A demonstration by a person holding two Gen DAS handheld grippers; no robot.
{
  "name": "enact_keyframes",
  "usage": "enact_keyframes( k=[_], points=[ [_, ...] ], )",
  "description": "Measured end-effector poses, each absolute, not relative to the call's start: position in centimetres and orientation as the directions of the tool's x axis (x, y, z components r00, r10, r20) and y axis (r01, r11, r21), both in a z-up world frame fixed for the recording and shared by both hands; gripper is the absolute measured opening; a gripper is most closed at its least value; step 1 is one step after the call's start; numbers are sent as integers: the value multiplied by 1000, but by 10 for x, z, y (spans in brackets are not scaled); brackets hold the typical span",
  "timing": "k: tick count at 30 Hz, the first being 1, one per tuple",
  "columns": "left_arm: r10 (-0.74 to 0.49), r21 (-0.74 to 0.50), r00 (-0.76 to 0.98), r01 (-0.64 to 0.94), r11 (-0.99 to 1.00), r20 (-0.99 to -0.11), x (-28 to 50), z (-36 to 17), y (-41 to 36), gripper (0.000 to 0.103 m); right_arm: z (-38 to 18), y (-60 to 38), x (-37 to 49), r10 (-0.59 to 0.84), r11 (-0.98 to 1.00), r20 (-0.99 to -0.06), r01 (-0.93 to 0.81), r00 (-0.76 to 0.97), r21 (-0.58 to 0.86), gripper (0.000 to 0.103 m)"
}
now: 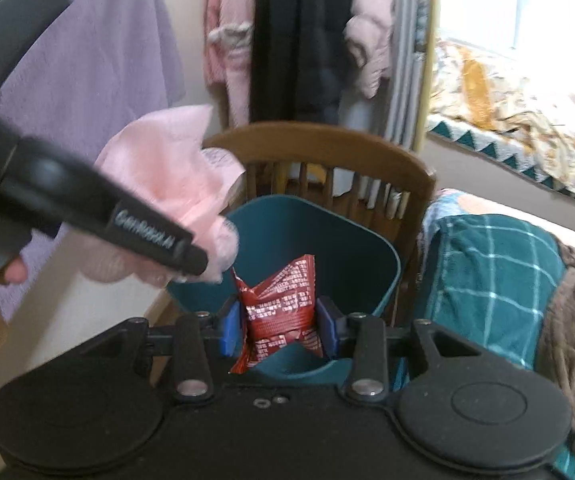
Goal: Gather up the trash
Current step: 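Carry the pink puff and red wrapper up to the teal wastebasket with both tools, then open the right tool over the wastebasket while the left tool drops the pink puff inside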
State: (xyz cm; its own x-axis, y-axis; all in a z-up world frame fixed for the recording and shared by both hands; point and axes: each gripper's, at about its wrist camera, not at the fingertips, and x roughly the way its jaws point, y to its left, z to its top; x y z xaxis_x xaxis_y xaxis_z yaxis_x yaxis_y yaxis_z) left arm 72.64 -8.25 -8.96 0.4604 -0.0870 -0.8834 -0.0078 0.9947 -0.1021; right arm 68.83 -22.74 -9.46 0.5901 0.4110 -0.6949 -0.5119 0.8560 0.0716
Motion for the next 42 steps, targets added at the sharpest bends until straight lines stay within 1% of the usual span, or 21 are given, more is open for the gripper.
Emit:
enact_keyframes(
  k=[5, 10, 20, 22, 30, 31, 32, 33, 35, 37, 42],
  points=[
    [-55, -80, 399, -45, 996, -915, 762, -119, -92, 31, -121, -218, 731, 428, 812, -736, -581, 524, 59, 39],
    [-27, -46, 334, -51, 998, -942, 782, -145, -103, 31, -144, -213, 752, 433, 771, -777, -634, 457, 56, 39],
    [31, 26, 202, -27, 999, -979, 800, -196, -116, 31, -173, -205, 761, 404, 715, -832, -699, 379, 29, 40],
    [36, 32, 182, -22, 999, -983, 802, -203, -117, 31, -176, -206, 762, 399, 711, -840, -703, 367, 30, 38],
    [55, 55, 132, -2, 998, -990, 804, -223, -124, 32, -181, -204, 762, 389, 688, -856, -726, 340, 24, 42],
    [60, 60, 128, 0, 998, -990, 803, -224, -125, 33, -180, -204, 762, 393, 685, -855, -728, 338, 26, 43],
    [60, 60, 126, -2, 998, -990, 802, -225, -125, 41, -180, -204, 762, 395, 683, -855, -729, 336, 29, 44],
    [57, 57, 129, -6, 998, -990, 802, -224, -124, 46, -179, -205, 761, 399, 682, -854, -731, 333, 34, 46],
    [54, 53, 151, -10, 999, -987, 801, -221, -125, 63, -178, -206, 760, 405, 680, -853, -732, 330, 39, 47],
    [54, 53, 173, -13, 999, -983, 797, -215, -125, 68, -175, -209, 758, 409, 679, -851, -733, 330, 43, 51],
    [35, 34, 200, -9, 999, -979, 790, -202, -127, 68, -169, -212, 755, 422, 692, -841, -719, 339, 58, 60]
  ],
)
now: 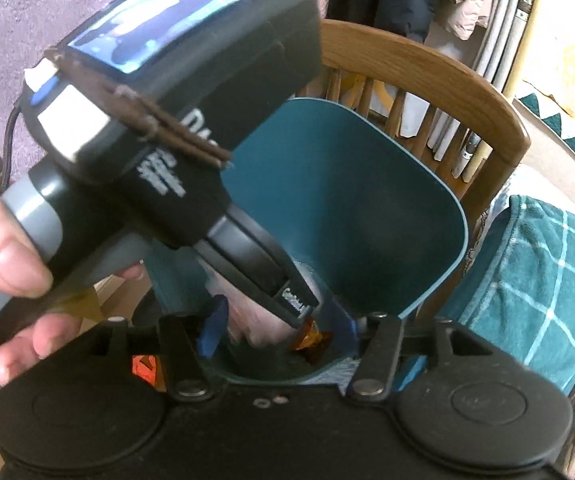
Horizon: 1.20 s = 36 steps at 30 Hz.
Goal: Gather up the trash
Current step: 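Open the right tool over the wastebasket while the left tool drops the pink puff inside, then lift both open tools away from the wastebasket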
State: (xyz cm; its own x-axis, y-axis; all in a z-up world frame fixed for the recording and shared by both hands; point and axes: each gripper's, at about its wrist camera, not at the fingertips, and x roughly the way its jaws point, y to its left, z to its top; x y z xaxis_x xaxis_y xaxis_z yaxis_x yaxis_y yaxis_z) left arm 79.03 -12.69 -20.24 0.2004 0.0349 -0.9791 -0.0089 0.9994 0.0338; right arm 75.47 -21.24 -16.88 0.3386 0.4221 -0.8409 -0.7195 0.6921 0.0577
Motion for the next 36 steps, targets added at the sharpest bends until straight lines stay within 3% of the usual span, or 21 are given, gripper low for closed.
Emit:
enact_keyframes(
  k=[24, 36],
  points=[
    [-38, -6, 446, 73, 997, -894, 654, -96, -71, 69, -96, -223, 654, 441, 827, -750, -547, 492, 128, 86],
    [-72, -11, 542, 114, 993, -837, 565, -62, -29, 69, -81, -204, 569, 432, 860, -710, -491, 555, 140, 90]
  ],
)
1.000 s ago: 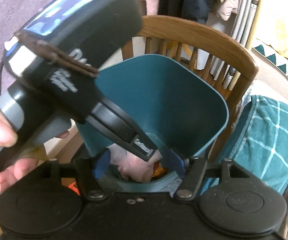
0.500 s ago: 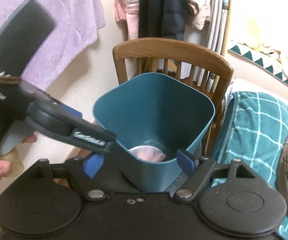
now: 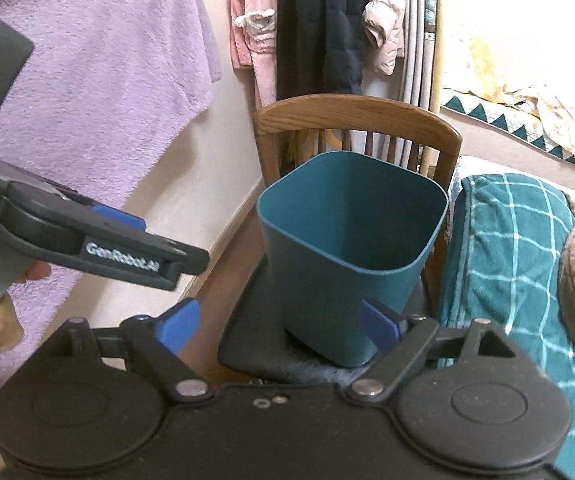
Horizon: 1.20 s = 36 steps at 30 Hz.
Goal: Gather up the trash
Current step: 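Lift both open tools away from the wastebasket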
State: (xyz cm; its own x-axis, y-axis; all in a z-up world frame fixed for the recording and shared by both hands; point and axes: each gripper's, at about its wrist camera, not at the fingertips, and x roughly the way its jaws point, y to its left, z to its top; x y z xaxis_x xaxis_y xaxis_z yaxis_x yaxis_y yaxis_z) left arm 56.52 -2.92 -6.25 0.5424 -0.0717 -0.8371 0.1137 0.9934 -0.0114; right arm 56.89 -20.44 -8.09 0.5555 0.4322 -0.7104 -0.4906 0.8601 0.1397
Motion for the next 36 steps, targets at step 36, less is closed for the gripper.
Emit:
enact_keyframes(
  k=[36],
  points=[
    [-11, -80, 284, -230, 970, -959, 432, -410, 45, 83, -376, -192, 465, 462, 759, -842, -616, 279, 213, 103]
  ],
)
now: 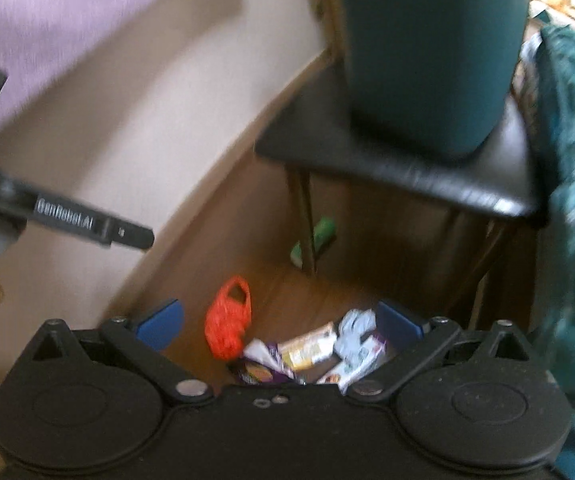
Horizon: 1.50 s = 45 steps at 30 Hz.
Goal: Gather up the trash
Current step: 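Lift both open tools away from the wastebasket, then lower both tools to the floor and grasp the clear wrapper with right tool while left grasps white tissue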
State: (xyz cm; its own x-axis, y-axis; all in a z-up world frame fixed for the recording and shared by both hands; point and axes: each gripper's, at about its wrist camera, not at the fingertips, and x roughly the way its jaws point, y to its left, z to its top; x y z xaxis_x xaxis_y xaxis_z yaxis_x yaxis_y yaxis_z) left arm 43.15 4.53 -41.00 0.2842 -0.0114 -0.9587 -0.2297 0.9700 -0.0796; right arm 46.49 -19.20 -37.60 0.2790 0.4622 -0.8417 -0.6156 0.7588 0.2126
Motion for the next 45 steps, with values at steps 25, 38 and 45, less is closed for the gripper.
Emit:
enact_keyframes(
  k=[25, 38, 45],
  points=[
    [-128, -142, 63, -387, 911, -990, 446, -700, 45, 83, -741, -123, 358, 317, 640, -939, -699, -138, 318, 79],
    [-212, -212, 0, 45, 976, -977, 491, -766, 52, 83, -807, -118, 348, 325, 571, -906, -707, -273, 418, 78],
    [-317, -333, -123, 156, 930, -941, 492, -813, 27, 84, -840, -110, 345, 312, 570, -902, -700, -300, 430, 75]
  ],
)
